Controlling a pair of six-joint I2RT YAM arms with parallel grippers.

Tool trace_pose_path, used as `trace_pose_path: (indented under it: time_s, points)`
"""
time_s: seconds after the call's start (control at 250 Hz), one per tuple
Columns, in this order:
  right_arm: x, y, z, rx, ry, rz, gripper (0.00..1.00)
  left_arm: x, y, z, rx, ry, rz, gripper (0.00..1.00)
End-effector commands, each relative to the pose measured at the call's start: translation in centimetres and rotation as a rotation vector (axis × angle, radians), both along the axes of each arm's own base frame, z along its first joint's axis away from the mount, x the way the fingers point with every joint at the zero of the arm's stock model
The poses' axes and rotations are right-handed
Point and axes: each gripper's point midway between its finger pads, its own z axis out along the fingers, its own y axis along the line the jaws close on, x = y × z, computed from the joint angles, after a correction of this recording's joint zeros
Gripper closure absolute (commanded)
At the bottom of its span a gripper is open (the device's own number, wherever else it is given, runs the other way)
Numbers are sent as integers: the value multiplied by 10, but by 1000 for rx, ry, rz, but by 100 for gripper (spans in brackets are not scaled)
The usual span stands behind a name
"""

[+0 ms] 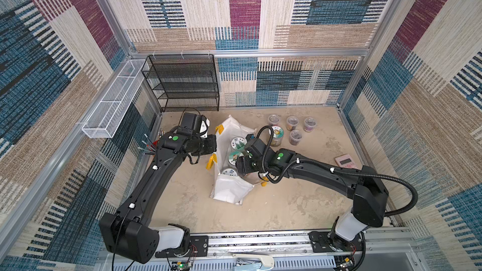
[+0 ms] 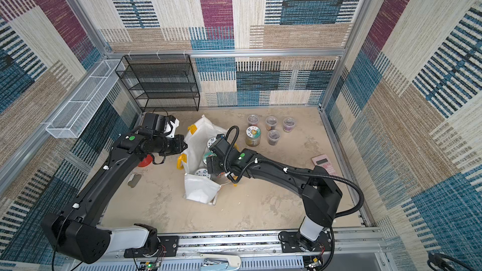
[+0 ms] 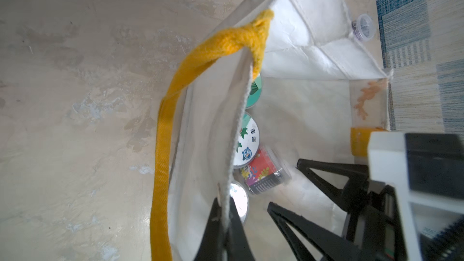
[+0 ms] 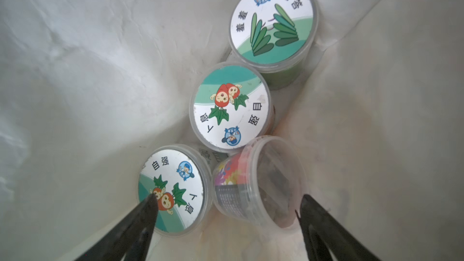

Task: Take out the seed jars from the canvas bag
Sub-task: Adjust the canvas bag at the center of the board.

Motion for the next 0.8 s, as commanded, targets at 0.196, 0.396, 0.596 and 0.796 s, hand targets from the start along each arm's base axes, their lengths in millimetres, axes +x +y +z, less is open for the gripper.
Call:
trace_pose_path:
  time_s: [0.196,0.396,0.596,0.796]
  points:
    - [12,17,6,111,-12,-25,11,32,1,27,105,-108,-69,100]
    - [16,9,-10,112,-12,-94,11,34,-3,32,115,-136,-114,100]
    - [19,5,-22,156,-27,-145,11,24,-12,35,48,-175,-148,100]
    - [24,2,-34,128,-12,-163,13,16,-10,29,39,-172,-138,100]
